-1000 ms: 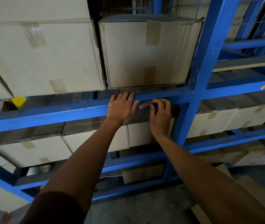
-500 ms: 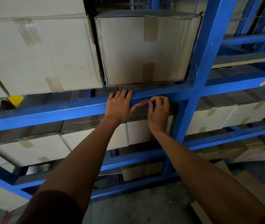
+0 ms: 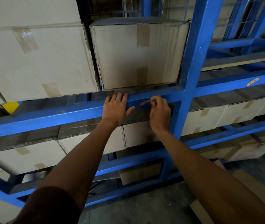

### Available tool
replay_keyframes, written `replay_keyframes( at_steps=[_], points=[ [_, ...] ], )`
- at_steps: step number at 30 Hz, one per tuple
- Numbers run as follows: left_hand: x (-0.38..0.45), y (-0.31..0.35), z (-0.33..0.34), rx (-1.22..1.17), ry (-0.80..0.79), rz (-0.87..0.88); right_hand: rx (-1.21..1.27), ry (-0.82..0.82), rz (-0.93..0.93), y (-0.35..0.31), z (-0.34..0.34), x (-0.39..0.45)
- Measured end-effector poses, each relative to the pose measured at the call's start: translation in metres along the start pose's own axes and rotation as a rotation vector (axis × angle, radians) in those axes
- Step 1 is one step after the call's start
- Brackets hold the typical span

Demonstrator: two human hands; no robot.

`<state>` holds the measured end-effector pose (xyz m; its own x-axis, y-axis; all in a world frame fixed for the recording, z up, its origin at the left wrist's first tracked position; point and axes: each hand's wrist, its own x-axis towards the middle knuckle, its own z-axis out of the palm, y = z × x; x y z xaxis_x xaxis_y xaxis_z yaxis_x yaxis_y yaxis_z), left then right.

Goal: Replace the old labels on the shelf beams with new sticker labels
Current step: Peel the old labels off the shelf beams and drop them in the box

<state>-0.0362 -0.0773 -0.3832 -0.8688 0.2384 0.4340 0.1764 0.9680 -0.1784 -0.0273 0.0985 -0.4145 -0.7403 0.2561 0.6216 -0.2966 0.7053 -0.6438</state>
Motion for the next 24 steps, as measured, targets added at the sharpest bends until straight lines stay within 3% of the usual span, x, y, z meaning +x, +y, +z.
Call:
replay_keyframes(
  at_steps=[4, 9, 15, 20, 24],
  points=[
    [-0.002, 0.001, 0.002, -0.011, 0.057, 0.032, 0.109, -0.044, 0.174, 0.027, -0.02, 0.008],
    [0.008, 0.017, 0.011, 0.04, 0.113, 0.368, 0.221, -0.004, 0.402, 0.066, -0.038, 0.007],
    [0.043, 0.084, 0.024, 0.154, 0.192, 0.632, 0.241, 0.074, 0.559, 0.12, -0.054, 0.006],
    [0.071, 0.144, 0.045, 0.233, 0.169, 0.768, 0.301, 0.074, 0.717, 0.17, -0.072, 0.003],
    [0.075, 0.19, 0.089, 0.349, 0.024, 0.886, 0.243, 0.02, 0.805, 0.224, -0.087, -0.01]
  ],
)
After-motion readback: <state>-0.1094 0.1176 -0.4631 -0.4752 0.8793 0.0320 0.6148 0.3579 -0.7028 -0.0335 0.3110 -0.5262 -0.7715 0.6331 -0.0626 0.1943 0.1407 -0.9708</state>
